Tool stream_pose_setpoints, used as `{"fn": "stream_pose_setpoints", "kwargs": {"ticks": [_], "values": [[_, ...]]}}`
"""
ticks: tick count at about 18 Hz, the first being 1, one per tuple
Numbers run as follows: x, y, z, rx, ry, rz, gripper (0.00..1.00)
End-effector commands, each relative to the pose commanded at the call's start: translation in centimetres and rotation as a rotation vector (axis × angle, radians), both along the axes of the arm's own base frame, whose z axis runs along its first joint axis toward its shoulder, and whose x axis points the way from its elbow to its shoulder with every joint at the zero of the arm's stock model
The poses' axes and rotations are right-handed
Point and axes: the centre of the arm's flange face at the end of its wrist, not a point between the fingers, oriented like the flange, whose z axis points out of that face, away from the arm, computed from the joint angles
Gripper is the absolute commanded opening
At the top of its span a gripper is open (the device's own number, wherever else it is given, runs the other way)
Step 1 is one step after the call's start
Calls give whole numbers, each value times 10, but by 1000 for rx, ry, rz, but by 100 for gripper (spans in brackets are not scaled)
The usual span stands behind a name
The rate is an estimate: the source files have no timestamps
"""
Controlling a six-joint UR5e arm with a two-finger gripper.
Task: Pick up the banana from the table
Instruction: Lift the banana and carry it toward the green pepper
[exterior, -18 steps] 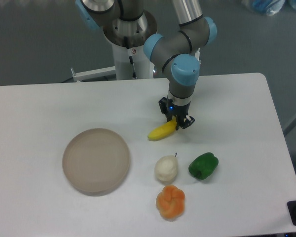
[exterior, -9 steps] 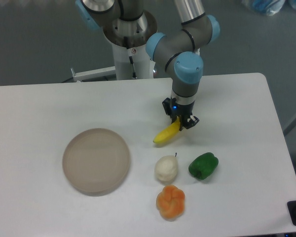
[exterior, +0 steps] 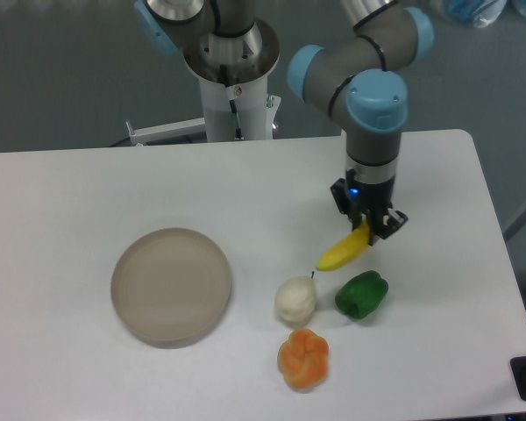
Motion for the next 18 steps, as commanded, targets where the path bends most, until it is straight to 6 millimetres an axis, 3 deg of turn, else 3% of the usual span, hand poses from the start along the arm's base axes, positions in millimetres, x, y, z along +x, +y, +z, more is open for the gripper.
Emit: {"fn": "stream_pose_setpoints", "kwargs": {"ticks": [4,18], "values": [[-10,10,20,10,10,-3,24],[-12,13,24,22,19,4,24]]}}
